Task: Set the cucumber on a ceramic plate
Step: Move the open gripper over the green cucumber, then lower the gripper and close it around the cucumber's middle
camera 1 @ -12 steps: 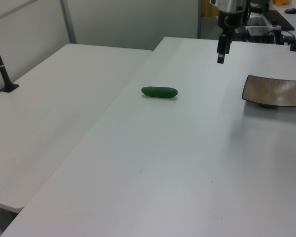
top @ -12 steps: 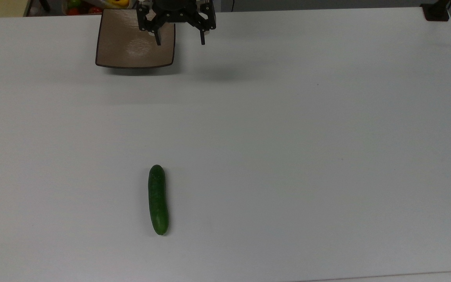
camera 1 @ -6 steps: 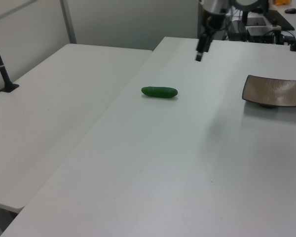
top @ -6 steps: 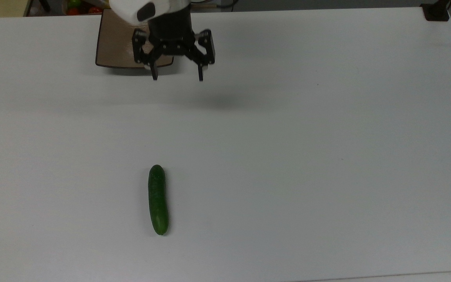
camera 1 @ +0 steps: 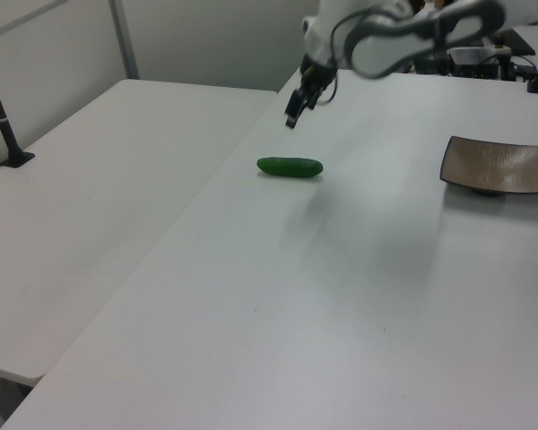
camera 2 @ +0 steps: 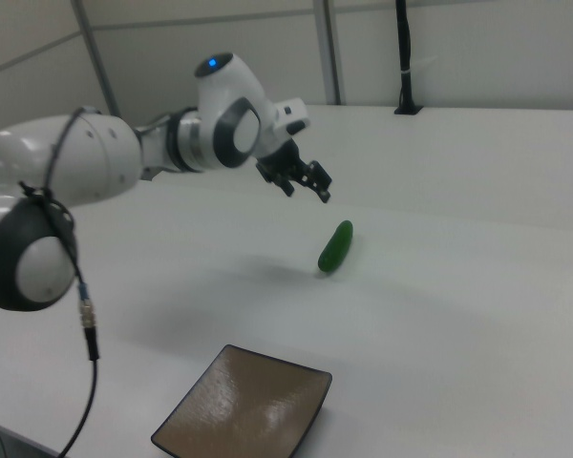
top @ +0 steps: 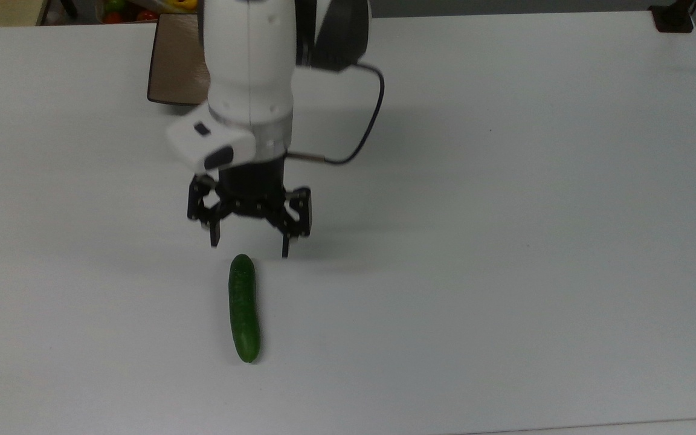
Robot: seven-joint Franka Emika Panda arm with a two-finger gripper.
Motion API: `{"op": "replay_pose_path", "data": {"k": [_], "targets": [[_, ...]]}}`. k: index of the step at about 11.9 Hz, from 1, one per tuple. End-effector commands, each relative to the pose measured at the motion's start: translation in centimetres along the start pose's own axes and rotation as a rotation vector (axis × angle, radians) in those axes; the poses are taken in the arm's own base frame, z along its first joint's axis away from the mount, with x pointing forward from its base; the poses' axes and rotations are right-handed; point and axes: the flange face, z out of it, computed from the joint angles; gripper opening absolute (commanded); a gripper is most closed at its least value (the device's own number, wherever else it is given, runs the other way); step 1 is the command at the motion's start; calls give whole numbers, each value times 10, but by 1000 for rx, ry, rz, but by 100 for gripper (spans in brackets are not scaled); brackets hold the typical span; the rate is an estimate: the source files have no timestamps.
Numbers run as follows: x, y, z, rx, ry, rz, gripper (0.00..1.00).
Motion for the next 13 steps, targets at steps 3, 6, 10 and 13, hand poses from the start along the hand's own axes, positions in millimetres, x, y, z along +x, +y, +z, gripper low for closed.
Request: {"op": "replay_pose_path", "data": {"k": [3,6,10,13], "targets": [[-12,-8,123,-182,21,-146,100],[-24,-6,156,-281,33,-187,98],[-23,4,157,-292,45,-119,18],[-18,4,144,-288,60,-111,15]]}}
